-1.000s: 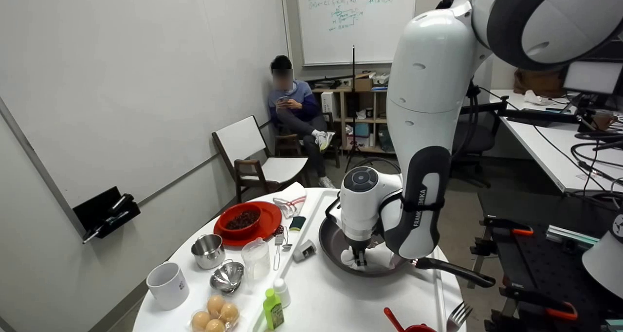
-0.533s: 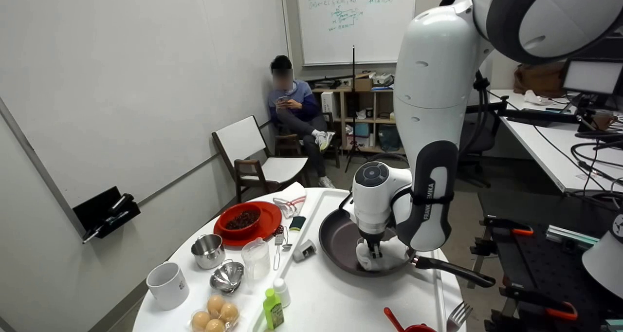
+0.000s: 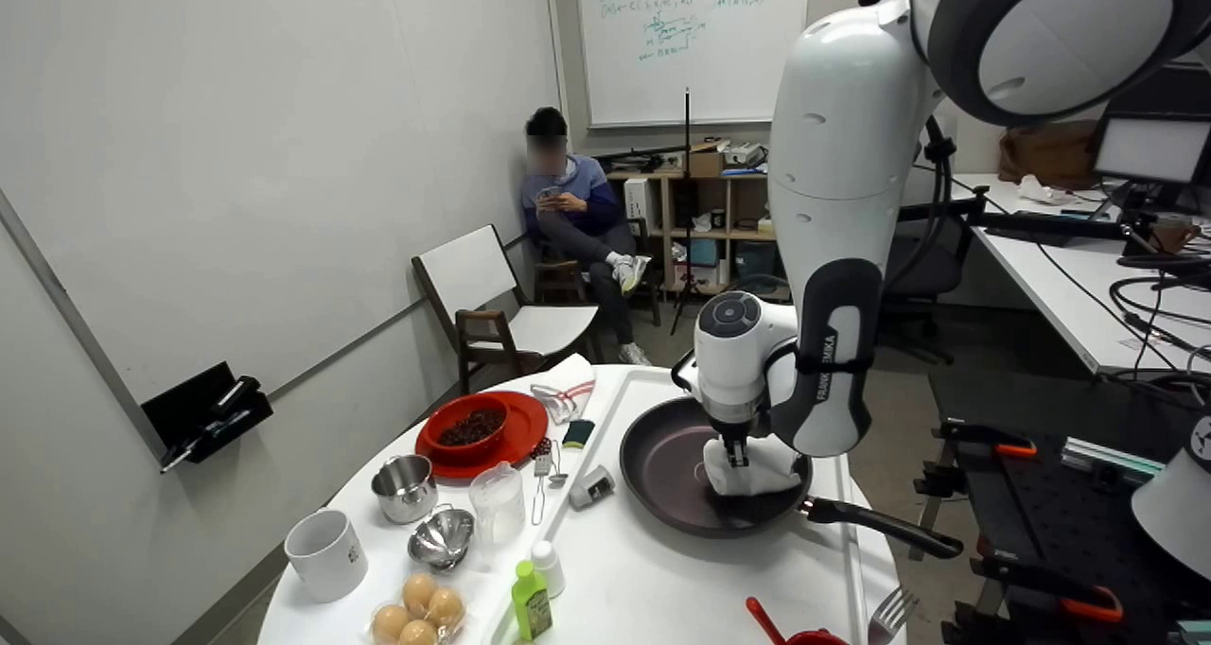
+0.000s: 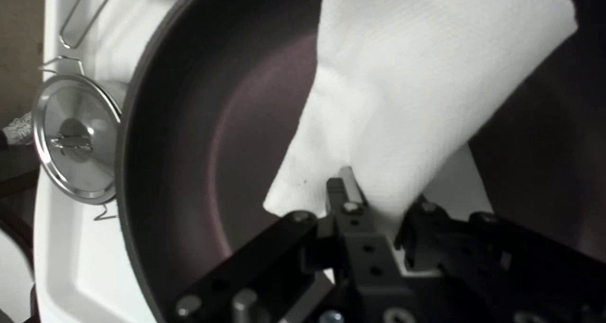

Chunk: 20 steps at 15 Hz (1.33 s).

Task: Use the towel to wipe the pan

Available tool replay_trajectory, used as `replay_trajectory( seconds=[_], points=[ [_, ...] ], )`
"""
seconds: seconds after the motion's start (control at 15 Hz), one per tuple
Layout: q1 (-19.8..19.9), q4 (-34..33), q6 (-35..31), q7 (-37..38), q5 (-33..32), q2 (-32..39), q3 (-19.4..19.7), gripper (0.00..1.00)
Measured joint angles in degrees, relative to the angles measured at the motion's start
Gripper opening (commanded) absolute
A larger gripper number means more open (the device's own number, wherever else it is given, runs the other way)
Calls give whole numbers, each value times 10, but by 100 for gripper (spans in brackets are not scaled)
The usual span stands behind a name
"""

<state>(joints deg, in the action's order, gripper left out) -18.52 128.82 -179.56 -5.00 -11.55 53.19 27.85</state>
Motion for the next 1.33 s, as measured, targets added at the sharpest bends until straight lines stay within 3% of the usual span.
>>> replay_trajectory(
  seconds=[0.13,0.2,0.47,0.53,1.33],
  points=[
    [4,-3,0,2,0,0,7,8],
    [5,-5,0,2,0,0,8,16],
    [5,-6,0,2,0,1,8,16],
    [5,-6,0,2,0,1,8,7],
    [-15,-15,-6,2,0,55,30,8]
  ],
)
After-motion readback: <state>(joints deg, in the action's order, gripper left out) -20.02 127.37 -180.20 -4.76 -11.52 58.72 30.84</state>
